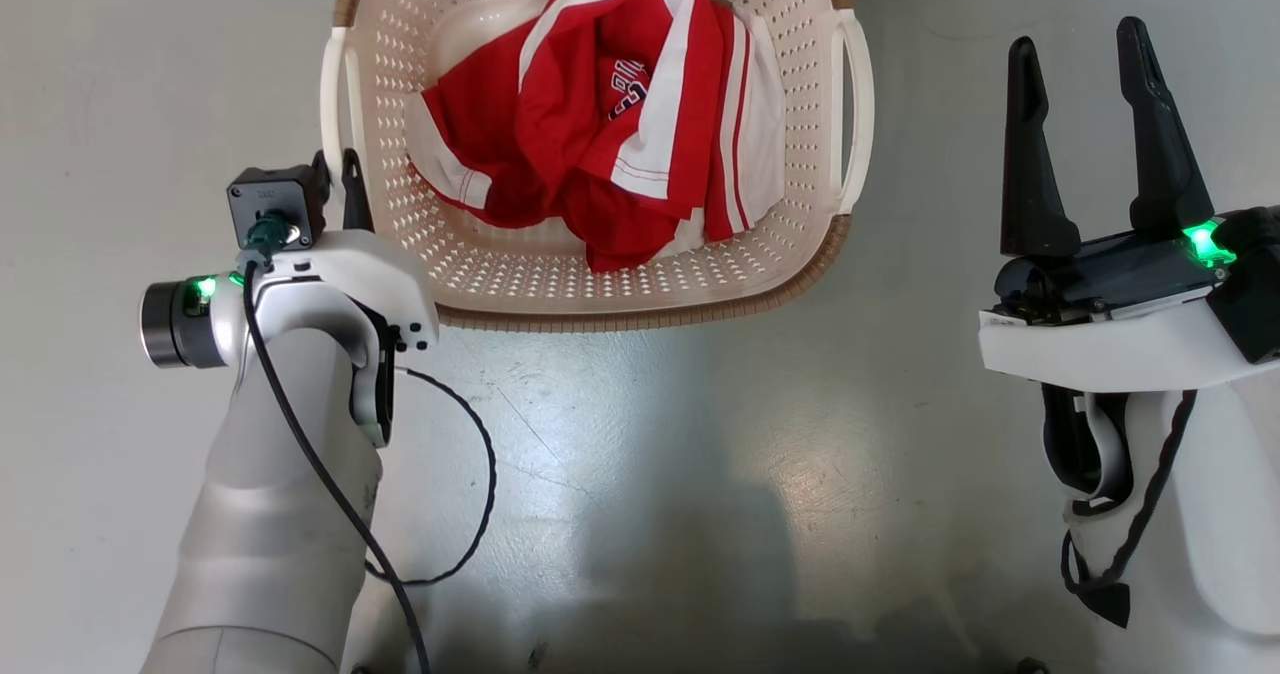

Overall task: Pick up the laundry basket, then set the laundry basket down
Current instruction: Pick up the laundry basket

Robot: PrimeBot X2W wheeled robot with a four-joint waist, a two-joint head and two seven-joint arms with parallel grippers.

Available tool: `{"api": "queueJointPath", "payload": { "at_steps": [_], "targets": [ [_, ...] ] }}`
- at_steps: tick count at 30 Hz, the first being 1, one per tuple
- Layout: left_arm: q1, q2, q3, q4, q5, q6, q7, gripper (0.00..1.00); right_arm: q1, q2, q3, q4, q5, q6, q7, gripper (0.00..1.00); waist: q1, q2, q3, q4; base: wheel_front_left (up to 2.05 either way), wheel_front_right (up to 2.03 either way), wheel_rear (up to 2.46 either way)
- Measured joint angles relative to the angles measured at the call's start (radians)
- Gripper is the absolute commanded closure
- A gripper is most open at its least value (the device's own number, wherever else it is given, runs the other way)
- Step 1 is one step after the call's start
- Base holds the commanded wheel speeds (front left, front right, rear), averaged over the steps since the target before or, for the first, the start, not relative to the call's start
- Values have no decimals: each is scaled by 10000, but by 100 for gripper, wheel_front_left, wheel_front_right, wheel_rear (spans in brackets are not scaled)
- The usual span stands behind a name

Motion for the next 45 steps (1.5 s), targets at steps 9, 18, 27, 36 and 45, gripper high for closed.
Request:
{"api": "queueJointPath", "payload": {
  "at_steps": [9,18,27,36,45],
  "targets": [
    [256,-35,-86,121,-40,12,0,100,-4,0,119,71,90,0,0,0,0,0,-119,-22,0,0,0],
    [320,-40,-127,305,-127,15,-2,100,-7,0,132,77,102,0,0,0,0,0,-42,-115,0,0,0],
    [152,-33,-207,497,-201,15,-81,100,-7,0,134,79,102,0,0,0,0,0,-5,-173,0,0,0],
    [-10,-15,-217,886,-284,15,-144,79,-7,0,140,82,121,0,-2,0,0,1,-27,-197,0,0,0],
    [-69,-82,-209,1313,-554,15,-2,0,-8,0,128,132,121,0,-2,0,0,0,-69,-177,0,0,0]
  ]
}}
